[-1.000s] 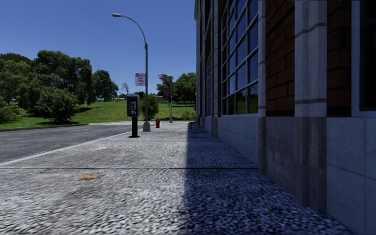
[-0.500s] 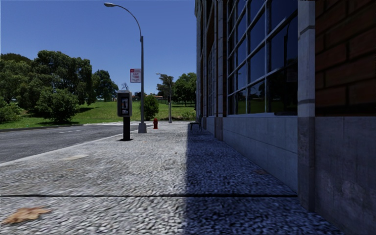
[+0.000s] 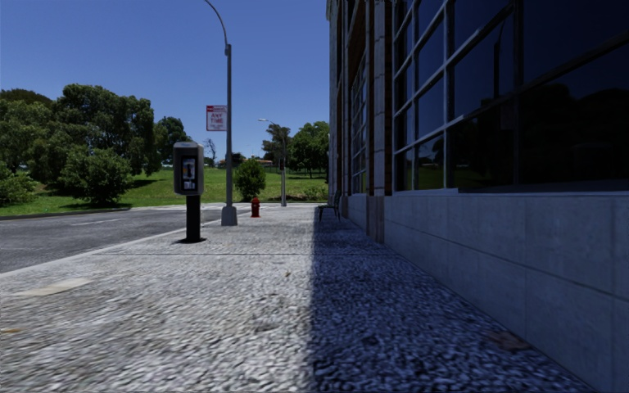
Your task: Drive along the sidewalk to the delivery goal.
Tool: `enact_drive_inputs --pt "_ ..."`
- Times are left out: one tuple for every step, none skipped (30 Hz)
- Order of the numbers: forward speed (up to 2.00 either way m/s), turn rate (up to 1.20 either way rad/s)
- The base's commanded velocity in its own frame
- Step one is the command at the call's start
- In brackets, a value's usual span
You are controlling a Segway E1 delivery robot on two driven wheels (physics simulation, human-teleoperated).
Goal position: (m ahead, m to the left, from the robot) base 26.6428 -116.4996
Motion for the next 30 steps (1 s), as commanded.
enact_drive_inputs --pt "2.00 0.00" --pt "2.00 0.00" --pt "2.00 0.00" --pt "2.00 0.00" --pt "2.00 0.00" --pt "2.00 0.00" --pt "2.00 0.00" --pt "2.00 0.00" --pt "2.00 0.00" --pt "2.00 0.00" --pt "2.00 0.00" --pt "2.00 0.00" --pt "2.00 0.00" --pt "2.00 0.00" --pt "2.00 0.00" --pt "2.00 0.00" --pt "2.00 0.00" --pt "2.00 0.00" --pt "2.00 0.00" --pt "2.00 0.00" --pt "2.00 0.00" --pt "2.00 0.00" --pt "2.00 0.00" --pt "2.00 0.00" --pt "2.00 0.00" --pt "2.00 0.00" --pt "2.00 0.00" --pt "2.00 0.00" --pt "2.00 0.00" --pt "2.00 0.00"
